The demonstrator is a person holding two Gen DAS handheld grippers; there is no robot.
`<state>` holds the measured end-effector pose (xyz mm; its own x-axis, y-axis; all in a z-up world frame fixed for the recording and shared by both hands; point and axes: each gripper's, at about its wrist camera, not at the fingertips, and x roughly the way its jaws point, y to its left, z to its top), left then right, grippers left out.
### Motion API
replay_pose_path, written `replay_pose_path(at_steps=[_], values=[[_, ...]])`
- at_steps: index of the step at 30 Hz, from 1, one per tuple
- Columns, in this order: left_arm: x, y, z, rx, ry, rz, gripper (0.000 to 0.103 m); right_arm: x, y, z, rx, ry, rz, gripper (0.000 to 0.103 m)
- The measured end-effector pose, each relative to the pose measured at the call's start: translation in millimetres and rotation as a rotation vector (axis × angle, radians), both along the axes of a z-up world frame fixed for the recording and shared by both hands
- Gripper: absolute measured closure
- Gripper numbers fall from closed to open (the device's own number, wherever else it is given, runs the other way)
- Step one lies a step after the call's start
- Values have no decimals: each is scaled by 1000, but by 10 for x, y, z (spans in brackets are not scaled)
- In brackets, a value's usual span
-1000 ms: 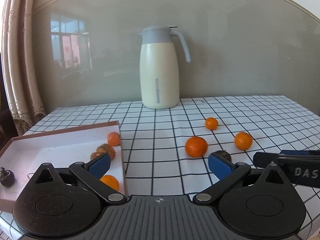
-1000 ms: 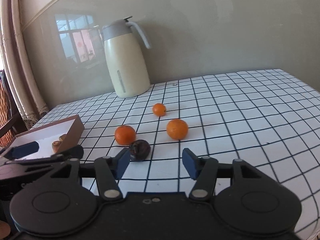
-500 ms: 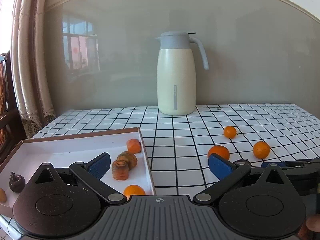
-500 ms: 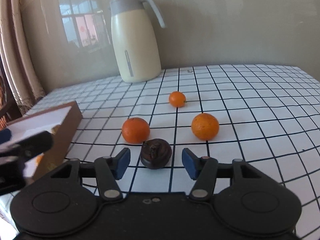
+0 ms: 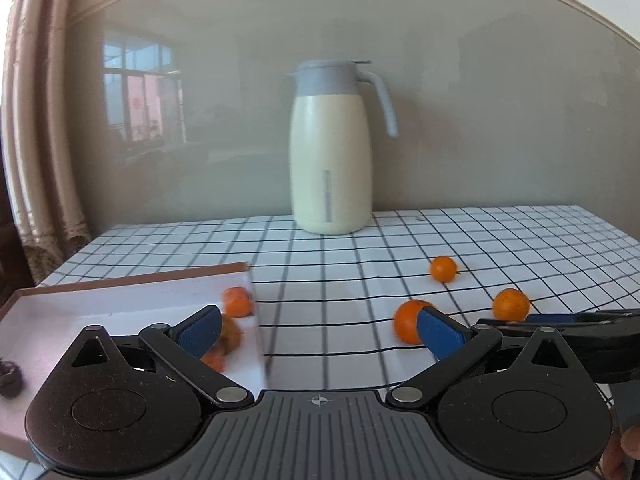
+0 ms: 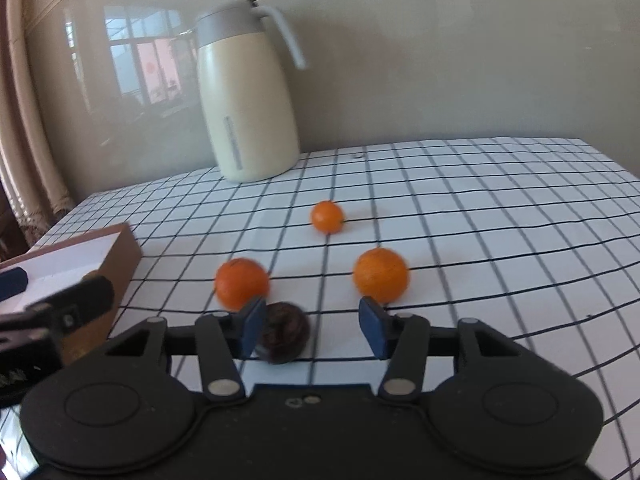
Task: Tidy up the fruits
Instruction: 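Move both open tools back over the remaining fruits on the table, then grasp a mandarin with the left tool while the right tool grasps another mandarin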
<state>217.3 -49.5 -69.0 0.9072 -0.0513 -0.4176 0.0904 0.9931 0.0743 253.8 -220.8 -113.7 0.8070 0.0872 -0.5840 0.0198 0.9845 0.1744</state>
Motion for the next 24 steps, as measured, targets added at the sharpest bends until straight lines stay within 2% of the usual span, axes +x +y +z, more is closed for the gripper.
replay_pose_path(at_steps=[6,12,24], values=[[179,-243,-87,-15,30,-31,0,51,-183,10,-6,-9,-34,61],[334,-430,-172,6,43,-53,6,115,-325,0,-13,-10,-39,61],[567,-576,-305,17,81,-59,12,241,-421,-68,-2,7,-31,62]])
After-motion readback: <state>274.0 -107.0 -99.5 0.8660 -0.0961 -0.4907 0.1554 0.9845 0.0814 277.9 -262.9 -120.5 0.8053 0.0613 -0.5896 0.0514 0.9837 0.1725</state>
